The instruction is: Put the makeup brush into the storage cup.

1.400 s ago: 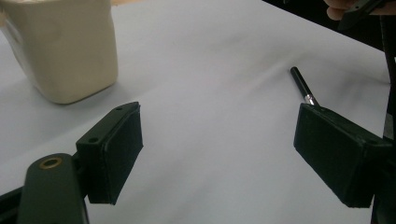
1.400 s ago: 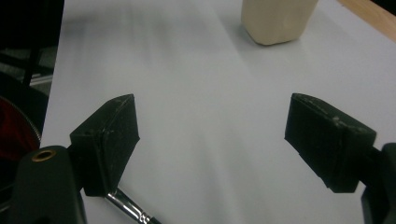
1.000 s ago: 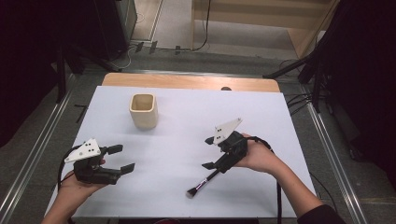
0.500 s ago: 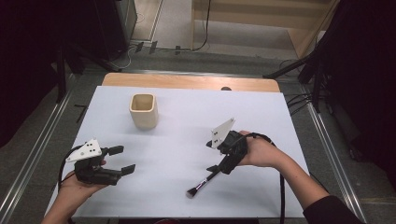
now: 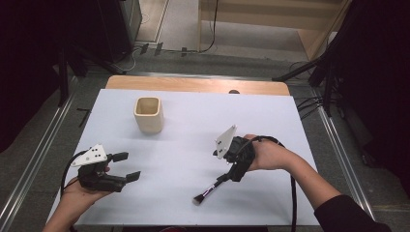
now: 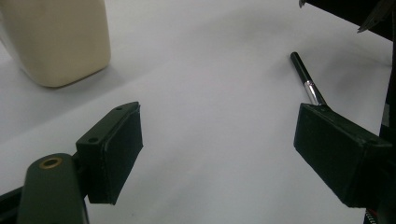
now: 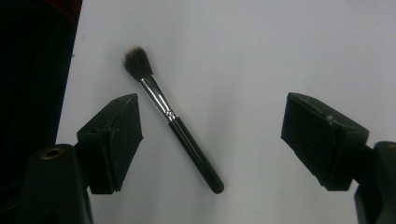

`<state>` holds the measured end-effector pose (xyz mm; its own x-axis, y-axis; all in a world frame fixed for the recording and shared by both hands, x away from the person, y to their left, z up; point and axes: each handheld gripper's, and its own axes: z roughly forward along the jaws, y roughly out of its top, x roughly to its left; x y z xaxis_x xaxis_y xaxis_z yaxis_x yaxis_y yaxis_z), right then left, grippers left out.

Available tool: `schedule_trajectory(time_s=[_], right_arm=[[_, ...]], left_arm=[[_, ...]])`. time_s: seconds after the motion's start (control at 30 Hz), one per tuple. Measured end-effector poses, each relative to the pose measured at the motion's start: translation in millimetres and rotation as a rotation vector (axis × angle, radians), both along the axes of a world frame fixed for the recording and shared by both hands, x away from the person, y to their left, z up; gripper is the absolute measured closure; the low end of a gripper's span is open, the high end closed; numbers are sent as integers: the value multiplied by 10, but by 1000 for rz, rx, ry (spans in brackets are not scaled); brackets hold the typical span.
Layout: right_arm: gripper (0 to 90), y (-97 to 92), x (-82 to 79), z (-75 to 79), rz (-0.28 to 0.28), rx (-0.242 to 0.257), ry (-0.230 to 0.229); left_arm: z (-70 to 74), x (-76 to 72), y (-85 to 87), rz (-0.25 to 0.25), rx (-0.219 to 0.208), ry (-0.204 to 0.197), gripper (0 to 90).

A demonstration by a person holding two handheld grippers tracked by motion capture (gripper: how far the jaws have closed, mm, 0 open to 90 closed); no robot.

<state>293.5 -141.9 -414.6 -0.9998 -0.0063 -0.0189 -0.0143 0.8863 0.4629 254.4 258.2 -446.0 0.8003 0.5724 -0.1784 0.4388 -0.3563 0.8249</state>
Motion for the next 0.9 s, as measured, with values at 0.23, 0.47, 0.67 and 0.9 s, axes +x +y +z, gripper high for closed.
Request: schedule_trajectory(time_s=[0.23, 0.47, 0.67, 0.9], right_arm=[[225, 23, 13, -7, 50, -32, -12], [224, 69, -16, -9, 88, -102, -51], [218, 109, -47, -69, 130, -157, -64], [168, 128, -41, -64, 142, -183, -46]], left_arm=[[-3, 2, -1, 0, 8, 4, 163], [2, 10, 15, 1, -9, 8, 163], [1, 9, 12, 1, -9, 8, 163], [4, 12, 20, 0, -22, 15, 163]])
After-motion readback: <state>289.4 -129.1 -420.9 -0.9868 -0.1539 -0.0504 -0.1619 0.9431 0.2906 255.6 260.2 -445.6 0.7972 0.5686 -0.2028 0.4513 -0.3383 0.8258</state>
